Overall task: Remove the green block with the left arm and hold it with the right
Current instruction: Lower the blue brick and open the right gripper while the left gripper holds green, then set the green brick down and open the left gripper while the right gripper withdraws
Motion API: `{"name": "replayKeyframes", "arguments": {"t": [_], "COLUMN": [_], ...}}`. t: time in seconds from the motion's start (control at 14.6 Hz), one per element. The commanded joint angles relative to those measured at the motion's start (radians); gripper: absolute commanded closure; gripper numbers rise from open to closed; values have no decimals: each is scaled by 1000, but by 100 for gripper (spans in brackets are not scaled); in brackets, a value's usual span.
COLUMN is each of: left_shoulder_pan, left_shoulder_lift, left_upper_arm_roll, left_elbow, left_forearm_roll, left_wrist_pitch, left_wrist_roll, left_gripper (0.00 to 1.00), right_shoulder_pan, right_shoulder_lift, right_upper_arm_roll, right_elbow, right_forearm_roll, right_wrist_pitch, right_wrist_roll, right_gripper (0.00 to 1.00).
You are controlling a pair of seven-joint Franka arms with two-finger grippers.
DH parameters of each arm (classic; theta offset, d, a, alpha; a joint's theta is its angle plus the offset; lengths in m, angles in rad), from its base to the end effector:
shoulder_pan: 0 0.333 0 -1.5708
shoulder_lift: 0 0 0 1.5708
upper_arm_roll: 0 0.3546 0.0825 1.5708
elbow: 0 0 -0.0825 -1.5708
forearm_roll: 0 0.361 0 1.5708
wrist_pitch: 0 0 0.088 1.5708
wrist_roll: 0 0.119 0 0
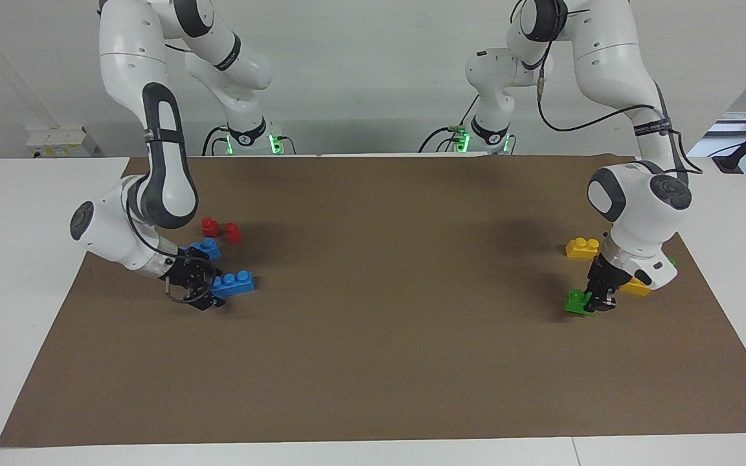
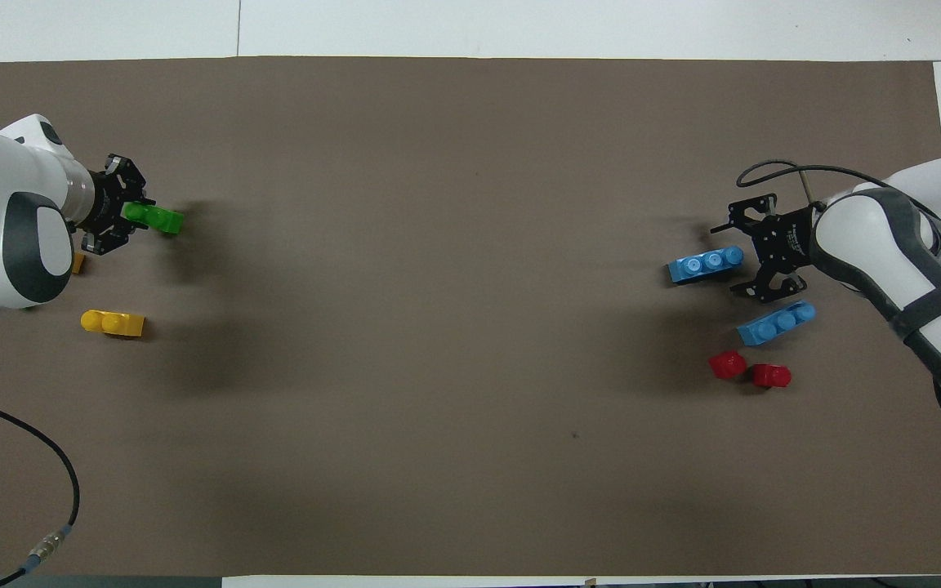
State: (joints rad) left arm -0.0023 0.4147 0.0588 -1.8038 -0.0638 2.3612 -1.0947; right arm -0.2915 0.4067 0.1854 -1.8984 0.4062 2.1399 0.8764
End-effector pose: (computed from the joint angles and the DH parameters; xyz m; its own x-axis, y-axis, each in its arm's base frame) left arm 0.6593 0.0318 0.3674 0.3718 0.9274 0.0412 0.9170 -0.3738 0.1393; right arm 0.6077 -0.0520 0.3221 0.3099 -0.8581 -0.4094 -0.9486 -0.3079 -0.0728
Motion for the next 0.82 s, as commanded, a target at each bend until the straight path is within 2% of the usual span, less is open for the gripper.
{"name": "replayKeyframes", "arguments": {"t": [0.0,0.14,0.27,0.34,0.41,0.55,0.75], "left_shoulder_pan": [24,25,24,22,19,19,19], "left_shoulder_lift": [50,52,50,52,52,50,50], "left_upper_arm_roll": [-8,-8,-8,-8,-7,-7,-7], "left_elbow": [53,46,38,31,29,29,41], "left_forearm_roll": [-14,-19,-19,-19,-19,-16,-10], "left_wrist_pitch": [0,13,35,46,53,52,44], "left_wrist_roll": [27,26,27,27,29,32,78], "left_gripper": [100,100,99,55,1,0,0], "right_shoulder_pan": [-8,-3,12,12,14,25,84], "right_shoulder_lift": [-22,-67,-132,-170,-207,-282,-368], "right_upper_arm_roll": [5,8,9,9,11,16,17], "right_elbow": [99,157,171,173,174,189,240], "right_forearm_roll": [-108,-188,-230,-248,-250,-256,-351], "right_wrist_pitch": [-121,-210,-264,-293,-332,-398,-475], "right_wrist_roll": [-19,-55,-137,-193,-245,-318,-431], "right_gripper": [1,0,0,0,0,0,0]}}
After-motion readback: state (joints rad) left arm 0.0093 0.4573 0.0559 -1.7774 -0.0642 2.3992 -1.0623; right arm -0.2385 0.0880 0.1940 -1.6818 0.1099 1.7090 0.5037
